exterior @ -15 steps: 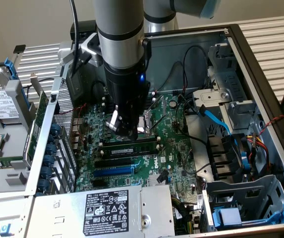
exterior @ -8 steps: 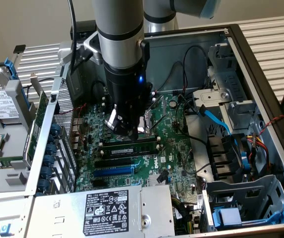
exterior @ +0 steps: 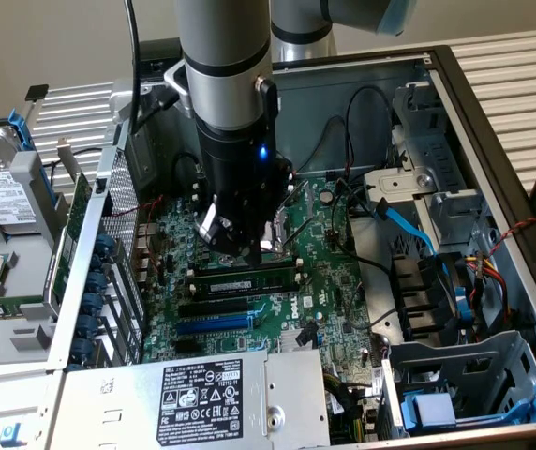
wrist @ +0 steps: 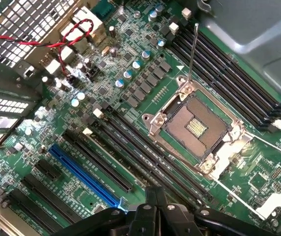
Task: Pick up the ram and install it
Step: 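Press down the ram until it locks into place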
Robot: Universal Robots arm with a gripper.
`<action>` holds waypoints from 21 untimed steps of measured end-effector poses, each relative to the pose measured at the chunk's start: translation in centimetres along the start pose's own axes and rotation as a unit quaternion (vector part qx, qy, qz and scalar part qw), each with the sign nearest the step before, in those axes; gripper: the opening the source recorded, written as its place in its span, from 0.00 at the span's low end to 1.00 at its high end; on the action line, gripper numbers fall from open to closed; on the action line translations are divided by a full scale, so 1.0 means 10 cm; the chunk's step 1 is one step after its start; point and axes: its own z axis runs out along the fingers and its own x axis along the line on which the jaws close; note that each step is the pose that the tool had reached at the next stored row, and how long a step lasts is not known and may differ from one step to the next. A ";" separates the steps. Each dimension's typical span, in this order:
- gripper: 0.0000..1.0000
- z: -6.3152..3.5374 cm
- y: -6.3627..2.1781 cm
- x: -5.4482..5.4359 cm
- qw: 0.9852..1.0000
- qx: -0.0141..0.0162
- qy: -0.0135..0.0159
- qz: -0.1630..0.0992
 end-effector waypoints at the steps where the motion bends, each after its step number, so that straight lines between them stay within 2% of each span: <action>1: 0.11 0.000 0.000 0.00 1.000 0.000 0.000 0.007; 6: 0.11 0.000 0.000 0.00 0.999 0.002 -0.001 0.044; 11: 0.11 0.000 0.000 0.00 0.997 0.004 -0.002 0.078; 16: 0.11 0.000 0.000 0.00 0.994 0.006 -0.003 0.112; 21: 0.11 0.000 0.000 0.00 0.989 0.008 -0.004 0.145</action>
